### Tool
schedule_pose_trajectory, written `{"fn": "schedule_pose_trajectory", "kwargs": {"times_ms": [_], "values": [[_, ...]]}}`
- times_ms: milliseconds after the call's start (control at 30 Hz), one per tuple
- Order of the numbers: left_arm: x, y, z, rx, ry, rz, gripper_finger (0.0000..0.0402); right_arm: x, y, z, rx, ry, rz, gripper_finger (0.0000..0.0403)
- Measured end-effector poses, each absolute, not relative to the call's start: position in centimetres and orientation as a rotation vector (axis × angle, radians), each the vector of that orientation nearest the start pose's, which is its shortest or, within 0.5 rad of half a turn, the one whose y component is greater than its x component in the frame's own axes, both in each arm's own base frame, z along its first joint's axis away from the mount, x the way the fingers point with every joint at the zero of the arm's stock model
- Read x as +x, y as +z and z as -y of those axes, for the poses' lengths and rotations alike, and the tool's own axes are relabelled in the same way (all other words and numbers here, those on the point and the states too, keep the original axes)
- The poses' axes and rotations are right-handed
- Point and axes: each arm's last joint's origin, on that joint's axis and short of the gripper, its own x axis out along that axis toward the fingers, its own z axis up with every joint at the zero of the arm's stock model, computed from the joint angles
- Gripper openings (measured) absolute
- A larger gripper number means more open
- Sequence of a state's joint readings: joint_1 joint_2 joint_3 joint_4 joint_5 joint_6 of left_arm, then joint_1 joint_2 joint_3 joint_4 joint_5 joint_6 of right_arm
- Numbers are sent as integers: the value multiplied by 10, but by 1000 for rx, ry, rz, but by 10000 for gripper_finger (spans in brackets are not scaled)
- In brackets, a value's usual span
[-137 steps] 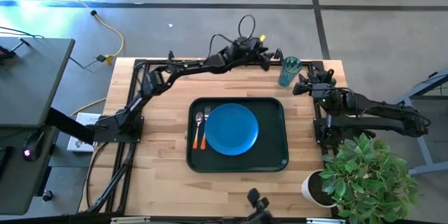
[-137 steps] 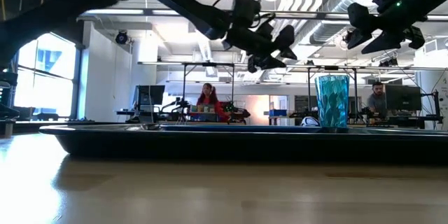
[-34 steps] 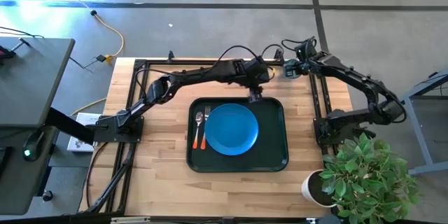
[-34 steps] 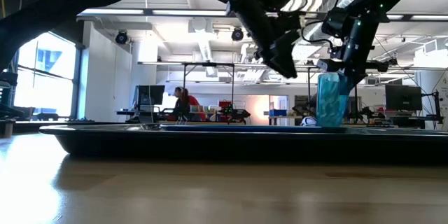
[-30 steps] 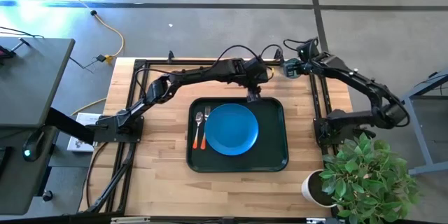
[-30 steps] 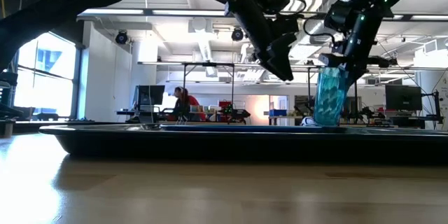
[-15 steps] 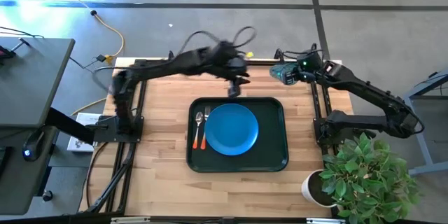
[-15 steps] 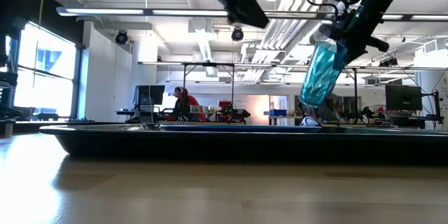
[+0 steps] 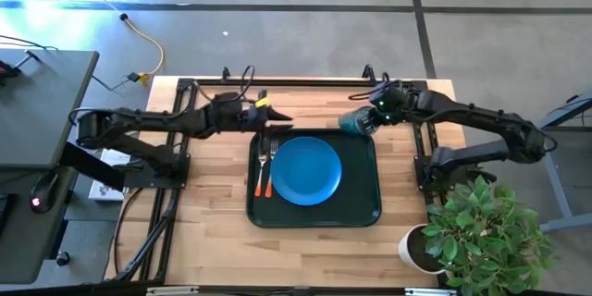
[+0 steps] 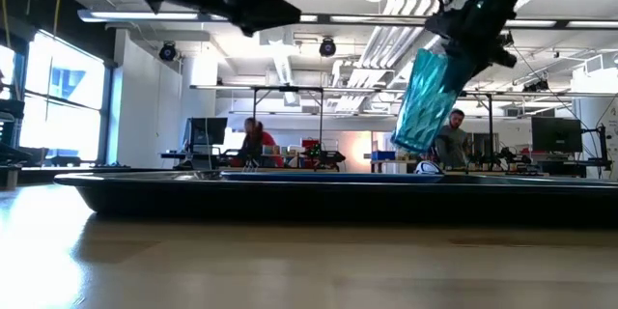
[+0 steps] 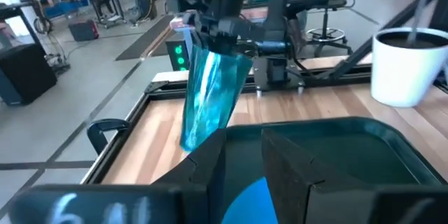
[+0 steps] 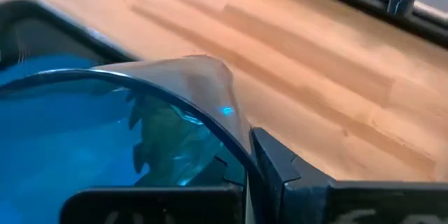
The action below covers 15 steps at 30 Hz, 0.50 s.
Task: Pick and place plate/cup/fork/spoon on tray
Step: Put the blue cup to the top right of the blue plate on the black tray
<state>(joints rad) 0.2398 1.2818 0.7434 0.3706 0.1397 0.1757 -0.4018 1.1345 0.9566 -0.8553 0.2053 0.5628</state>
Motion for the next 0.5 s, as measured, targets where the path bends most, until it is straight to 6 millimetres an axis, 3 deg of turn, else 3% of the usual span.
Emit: {"fn": "schedule_pose_trajectory", "kwargs": {"times_ms": [300,500], "values": [[267,252,-59,139,76,-203,116,223,317,71,515,-780,-1101,0],[267,250,-58,128,70,-218,137,243,300,72,551,-677,-1304,0]]}}
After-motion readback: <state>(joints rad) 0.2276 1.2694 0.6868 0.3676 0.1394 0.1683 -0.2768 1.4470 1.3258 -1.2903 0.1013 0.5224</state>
